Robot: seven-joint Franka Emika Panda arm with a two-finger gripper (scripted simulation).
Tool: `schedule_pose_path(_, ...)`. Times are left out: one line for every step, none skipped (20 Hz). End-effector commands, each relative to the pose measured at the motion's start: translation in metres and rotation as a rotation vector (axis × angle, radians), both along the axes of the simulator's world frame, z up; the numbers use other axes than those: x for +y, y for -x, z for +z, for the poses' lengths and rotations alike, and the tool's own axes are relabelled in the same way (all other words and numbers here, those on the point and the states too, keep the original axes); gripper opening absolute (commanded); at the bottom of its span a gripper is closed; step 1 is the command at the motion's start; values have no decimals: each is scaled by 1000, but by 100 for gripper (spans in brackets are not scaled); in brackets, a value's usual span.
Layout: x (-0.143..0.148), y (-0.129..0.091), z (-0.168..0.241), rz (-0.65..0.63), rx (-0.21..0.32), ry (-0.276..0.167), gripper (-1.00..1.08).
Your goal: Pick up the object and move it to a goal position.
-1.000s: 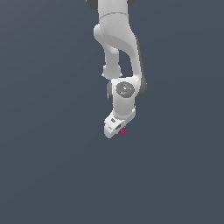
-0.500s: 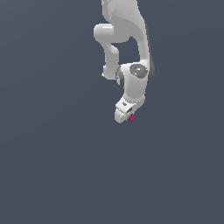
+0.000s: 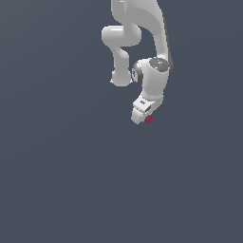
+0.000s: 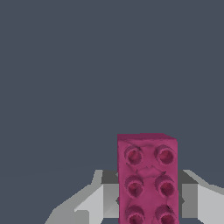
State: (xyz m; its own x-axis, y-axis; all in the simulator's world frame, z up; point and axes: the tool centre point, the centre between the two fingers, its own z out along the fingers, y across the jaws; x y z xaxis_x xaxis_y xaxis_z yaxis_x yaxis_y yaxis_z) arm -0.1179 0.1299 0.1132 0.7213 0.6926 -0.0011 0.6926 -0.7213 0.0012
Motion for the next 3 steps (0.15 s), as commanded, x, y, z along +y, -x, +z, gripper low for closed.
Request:
schedule_pose_path(3,4,3,-1,0,0,-100)
schedule_pose_path(4,5,3,-1,0,0,-100)
schedule_pose_path(4,5,3,-1,0,0,-100)
